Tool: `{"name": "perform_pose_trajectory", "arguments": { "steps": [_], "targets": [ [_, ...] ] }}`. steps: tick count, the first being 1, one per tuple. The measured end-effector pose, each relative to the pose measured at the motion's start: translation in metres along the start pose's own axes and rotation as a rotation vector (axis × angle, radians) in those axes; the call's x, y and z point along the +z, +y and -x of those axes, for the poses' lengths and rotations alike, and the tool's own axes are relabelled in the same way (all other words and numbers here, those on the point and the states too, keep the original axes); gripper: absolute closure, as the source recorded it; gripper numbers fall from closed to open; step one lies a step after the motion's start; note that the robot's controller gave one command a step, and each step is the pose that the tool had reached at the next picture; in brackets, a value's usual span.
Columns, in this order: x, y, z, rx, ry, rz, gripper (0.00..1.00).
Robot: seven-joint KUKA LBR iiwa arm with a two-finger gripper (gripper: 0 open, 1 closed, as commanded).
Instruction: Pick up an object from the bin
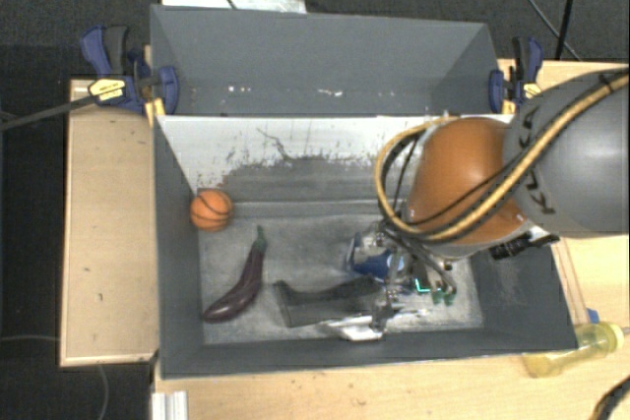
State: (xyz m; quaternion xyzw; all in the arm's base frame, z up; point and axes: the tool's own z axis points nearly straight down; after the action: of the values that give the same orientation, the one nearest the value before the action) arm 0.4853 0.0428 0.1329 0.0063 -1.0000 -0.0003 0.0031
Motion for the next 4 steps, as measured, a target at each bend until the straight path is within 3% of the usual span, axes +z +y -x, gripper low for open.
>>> {"name": "perform_pose_trajectory", "arguments": {
  "steps": [1, 2, 3, 4],
  "targets": [
    [-0.004, 0.0, 0.002, 0.002, -0.008, 0.0, 0.0],
    [0.049, 0.0, 0.01, -0.05, 0.006, 0.002, 1.0],
    [0.049, 0.0, 0.01, -0.049, 0.006, 0.002, 1.0],
    [0.024, -0.003, 0.005, -0.067, -0.004, 0.001, 1.0]
  ]
}}
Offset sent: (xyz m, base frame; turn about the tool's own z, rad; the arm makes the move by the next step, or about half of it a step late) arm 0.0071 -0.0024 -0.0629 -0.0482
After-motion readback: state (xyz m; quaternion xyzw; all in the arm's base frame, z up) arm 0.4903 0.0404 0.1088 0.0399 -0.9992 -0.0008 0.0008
